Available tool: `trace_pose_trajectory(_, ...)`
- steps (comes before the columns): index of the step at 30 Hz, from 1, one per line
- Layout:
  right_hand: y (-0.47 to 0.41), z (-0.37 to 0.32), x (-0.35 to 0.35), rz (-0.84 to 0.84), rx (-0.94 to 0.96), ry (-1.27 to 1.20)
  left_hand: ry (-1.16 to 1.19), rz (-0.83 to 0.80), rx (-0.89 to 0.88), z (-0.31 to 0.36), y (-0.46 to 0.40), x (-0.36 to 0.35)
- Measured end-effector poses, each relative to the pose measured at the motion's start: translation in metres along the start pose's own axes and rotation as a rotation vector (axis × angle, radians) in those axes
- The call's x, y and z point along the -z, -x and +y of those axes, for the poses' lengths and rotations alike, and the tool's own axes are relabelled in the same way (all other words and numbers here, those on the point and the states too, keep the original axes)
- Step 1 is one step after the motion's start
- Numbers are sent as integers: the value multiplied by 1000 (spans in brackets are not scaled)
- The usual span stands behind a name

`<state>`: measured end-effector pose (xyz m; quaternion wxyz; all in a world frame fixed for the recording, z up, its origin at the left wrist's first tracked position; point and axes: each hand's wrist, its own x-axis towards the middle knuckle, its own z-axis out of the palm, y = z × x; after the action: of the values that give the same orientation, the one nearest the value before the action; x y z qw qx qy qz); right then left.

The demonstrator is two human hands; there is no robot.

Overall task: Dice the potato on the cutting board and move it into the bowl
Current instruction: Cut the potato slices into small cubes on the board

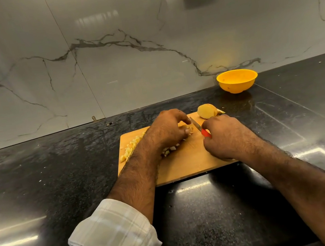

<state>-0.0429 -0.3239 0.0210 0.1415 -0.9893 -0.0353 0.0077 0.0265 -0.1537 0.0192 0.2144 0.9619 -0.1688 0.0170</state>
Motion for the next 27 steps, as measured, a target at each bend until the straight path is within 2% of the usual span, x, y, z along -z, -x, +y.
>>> trace_pose_trajectory(4, 1, -1, -1, 0, 3, -18, -9, -82, 13, -3, 0, 1)
trace_pose_trajectory(17, -1, 1, 2, 5, 16, 2, 3, 66, 70, 0, 2, 0)
trace_pose_trajectory(27, 1, 2, 2, 26, 74, 64, 103, 47, 76, -7, 2, 1)
